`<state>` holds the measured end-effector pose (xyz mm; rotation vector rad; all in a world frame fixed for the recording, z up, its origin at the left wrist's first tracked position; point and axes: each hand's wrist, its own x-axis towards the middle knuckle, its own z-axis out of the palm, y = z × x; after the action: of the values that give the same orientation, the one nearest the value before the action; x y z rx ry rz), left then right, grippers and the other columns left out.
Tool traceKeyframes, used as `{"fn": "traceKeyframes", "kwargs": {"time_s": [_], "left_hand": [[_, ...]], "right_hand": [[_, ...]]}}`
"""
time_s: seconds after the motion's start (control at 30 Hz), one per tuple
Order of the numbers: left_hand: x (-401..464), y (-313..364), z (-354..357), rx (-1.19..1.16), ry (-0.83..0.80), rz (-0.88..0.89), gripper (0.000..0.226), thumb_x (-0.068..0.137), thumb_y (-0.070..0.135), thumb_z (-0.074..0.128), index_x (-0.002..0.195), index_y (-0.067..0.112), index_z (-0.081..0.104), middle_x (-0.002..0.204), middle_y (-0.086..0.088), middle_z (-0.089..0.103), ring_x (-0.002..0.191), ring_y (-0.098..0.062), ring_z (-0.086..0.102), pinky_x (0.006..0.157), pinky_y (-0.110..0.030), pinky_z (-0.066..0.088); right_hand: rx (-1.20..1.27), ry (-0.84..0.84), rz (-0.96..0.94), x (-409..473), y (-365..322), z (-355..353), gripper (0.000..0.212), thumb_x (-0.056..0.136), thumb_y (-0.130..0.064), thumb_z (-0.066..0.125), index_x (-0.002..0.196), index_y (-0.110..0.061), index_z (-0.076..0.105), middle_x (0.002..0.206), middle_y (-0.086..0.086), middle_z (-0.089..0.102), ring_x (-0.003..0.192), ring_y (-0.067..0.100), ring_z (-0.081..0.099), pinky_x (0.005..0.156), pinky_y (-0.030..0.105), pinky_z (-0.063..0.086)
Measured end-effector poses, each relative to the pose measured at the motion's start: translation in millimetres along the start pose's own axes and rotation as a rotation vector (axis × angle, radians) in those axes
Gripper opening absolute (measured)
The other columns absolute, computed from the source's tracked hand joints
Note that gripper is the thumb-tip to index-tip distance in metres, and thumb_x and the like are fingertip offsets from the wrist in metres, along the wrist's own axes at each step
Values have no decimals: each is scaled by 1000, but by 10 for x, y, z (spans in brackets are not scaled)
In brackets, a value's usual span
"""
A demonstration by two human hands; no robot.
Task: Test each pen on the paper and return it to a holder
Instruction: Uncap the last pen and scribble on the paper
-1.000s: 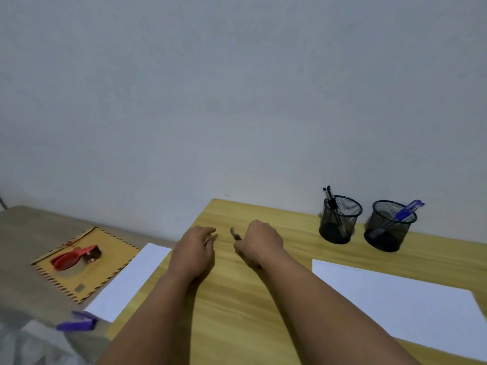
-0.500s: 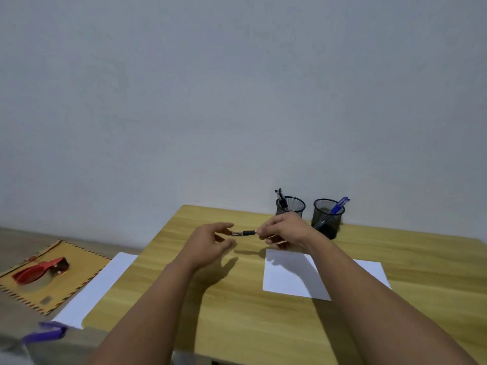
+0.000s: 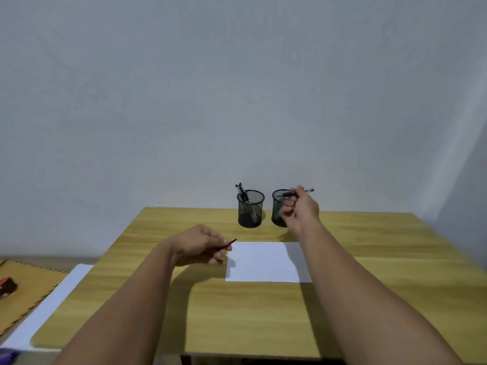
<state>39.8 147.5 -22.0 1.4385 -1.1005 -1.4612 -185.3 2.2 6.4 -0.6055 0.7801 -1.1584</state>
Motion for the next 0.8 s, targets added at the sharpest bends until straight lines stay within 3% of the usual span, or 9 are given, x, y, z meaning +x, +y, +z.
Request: {"fn": "traceKeyframes", "kwargs": {"time_s": [0.1, 0.17, 0.23, 0.3, 0.4, 0.53, 0.6, 0.7, 0.8], "left_hand": [[17, -312, -332, 24, 375, 70, 16, 94, 17, 71, 86, 5, 78, 80, -12, 69, 65, -17, 65, 61, -32, 57], [128, -485, -501, 437, 697, 112, 10, 93, 22, 72, 86, 18, 79, 87, -5, 75, 77, -19, 69, 71, -32, 54], [249, -612, -516, 819, 823, 92, 12, 93, 31, 70, 99, 27, 79, 99, -1, 76, 94, -24, 69, 79, -34, 54], [347, -712, -475, 1042, 848, 96, 20, 94, 36, 65, 107, 30, 78, 106, -1, 69, 100, -26, 65, 78, -37, 55], [442, -761, -394, 1177, 883, 201, 23, 93, 34, 63, 108, 27, 79, 107, -3, 63, 98, -29, 61, 72, -39, 54], [564, -693, -122, 1241, 980, 534, 36, 82, 28, 62, 112, 14, 77, 108, -11, 67, 92, -39, 59, 69, -44, 53], [650, -648, 111, 1259, 837, 685, 36, 83, 30, 62, 114, 17, 75, 112, -5, 66, 96, -34, 59, 75, -42, 52], [737, -709, 372, 1237, 618, 691, 36, 89, 37, 63, 120, 22, 73, 125, 3, 65, 112, -24, 58, 84, -37, 51], [711, -823, 346, 1211, 569, 596, 43, 90, 45, 61, 125, 22, 70, 135, 4, 62, 123, -23, 56, 93, -36, 49]], "right_hand": [[-394, 141, -121, 175, -229, -347, 30, 107, -28, 63, 79, -17, 62, 56, -4, 50, 35, 7, 43, 37, 16, 30], [-618, 123, -177, 273, -117, -461, 26, 100, -27, 74, 79, -15, 64, 55, -1, 59, 38, 11, 51, 37, 18, 36], [-681, 90, -227, 353, 83, -531, 28, 99, -27, 76, 77, -17, 61, 58, 3, 64, 37, 11, 54, 36, 19, 39], [-655, 71, -259, 407, 318, -638, 33, 103, -29, 71, 75, -17, 60, 58, 7, 66, 36, 13, 55, 36, 18, 39], [-548, 23, -253, 436, 608, -797, 30, 102, -34, 70, 80, -15, 72, 63, 10, 70, 46, 20, 56, 40, 23, 39], [-638, -40, -346, 436, 800, -950, 49, 91, -49, 75, 68, -8, 61, 59, 9, 58, 60, 25, 54, 56, 36, 43], [-647, -55, -357, 433, 834, -1007, 50, 99, -45, 72, 70, -7, 57, 60, 15, 57, 57, 25, 55, 55, 36, 44], [-636, -98, -316, 442, 864, -1033, 43, 102, -29, 73, 76, 1, 58, 72, 34, 60, 58, 25, 60, 55, 36, 48], [-646, -96, -300, 434, 882, -1041, 42, 100, -16, 73, 68, 3, 54, 63, 23, 62, 60, 28, 62, 57, 36, 49]]}}
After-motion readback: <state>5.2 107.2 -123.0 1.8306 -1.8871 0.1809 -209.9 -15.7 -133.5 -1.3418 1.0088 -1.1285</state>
